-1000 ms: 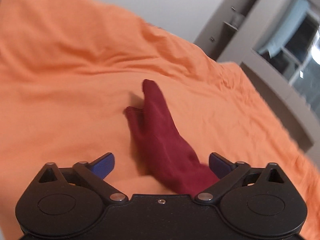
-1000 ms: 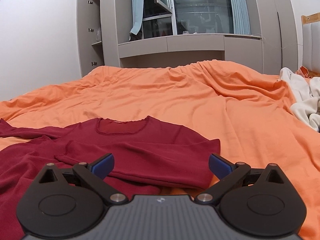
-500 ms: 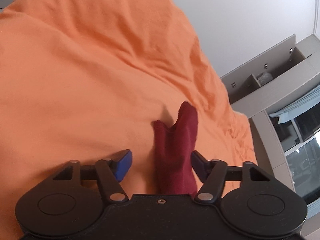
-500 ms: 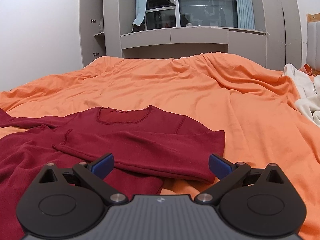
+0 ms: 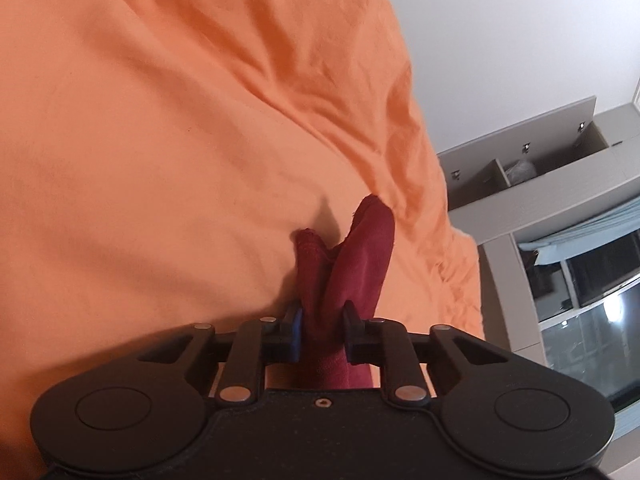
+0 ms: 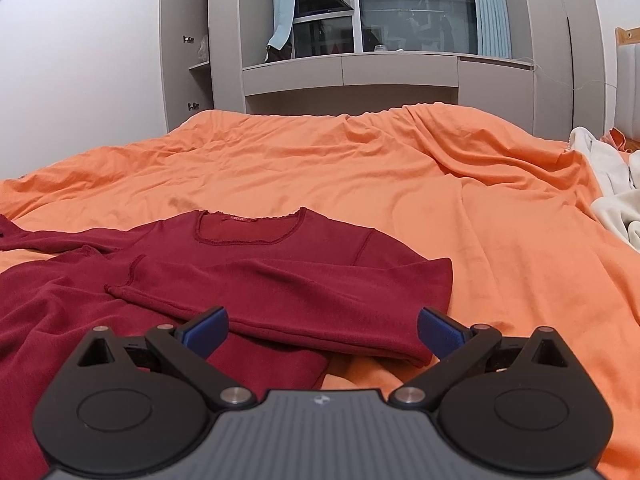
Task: Fold small clothes
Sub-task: 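Grasp the other sleeve cuff with the left gripper and lift it, then lay the held sleeve across the shirt body and open the left gripper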
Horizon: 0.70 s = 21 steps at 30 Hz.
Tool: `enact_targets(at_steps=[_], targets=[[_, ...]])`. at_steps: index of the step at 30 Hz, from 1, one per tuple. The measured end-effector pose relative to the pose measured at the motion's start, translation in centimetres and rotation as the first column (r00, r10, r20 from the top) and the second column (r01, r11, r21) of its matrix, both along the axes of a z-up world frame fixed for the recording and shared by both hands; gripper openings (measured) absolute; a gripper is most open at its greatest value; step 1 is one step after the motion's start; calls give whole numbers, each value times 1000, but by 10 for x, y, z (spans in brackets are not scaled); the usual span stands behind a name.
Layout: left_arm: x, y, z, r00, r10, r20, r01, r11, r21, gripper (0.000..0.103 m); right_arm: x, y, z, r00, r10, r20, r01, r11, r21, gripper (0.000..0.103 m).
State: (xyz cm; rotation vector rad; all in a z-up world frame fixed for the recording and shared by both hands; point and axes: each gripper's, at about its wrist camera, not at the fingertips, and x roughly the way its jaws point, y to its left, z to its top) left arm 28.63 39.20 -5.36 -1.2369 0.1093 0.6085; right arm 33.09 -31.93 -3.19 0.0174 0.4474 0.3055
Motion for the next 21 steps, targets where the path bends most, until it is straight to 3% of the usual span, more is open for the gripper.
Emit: enact_targets(at_steps=[2,3,4,7,9,13,15,21], targets=[[-1,-2,1,1000,5,1,-5,1000,8,18,0,0,0,1000,-1,3,1,1000,1,103],[1,-4,2,1000,4,-5,-4,1000,24,10,-1,0,1,1000,-1,5,1,1000,2,103],[0,-6,5,1000,5,-5,-5,999,44,10,-1,0,1,1000,0,7,0,1000,3,103],[3,-18,23,1000,12,3,-13,991,133,8,-2,-1,1,1000,-2,12,2,1000,9,103],[7,-32,42,1000,11,-9,-8,973,231,8,-3,-3,2,1000,-3,17,3,1000,18,103],[20,-77,84,999,-14,-47,34,888,460,8,-4,-6,4,1000,-5,24,4,1000,29,103],[30,-102,102,996,-68,-49,84,843,531,8,-5,-7,5,1000,-3,29,2,999,34,103],[54,-186,142,969,-242,-47,212,721,659,8,-8,-15,9,999,-22,41,20,998,56,103]])
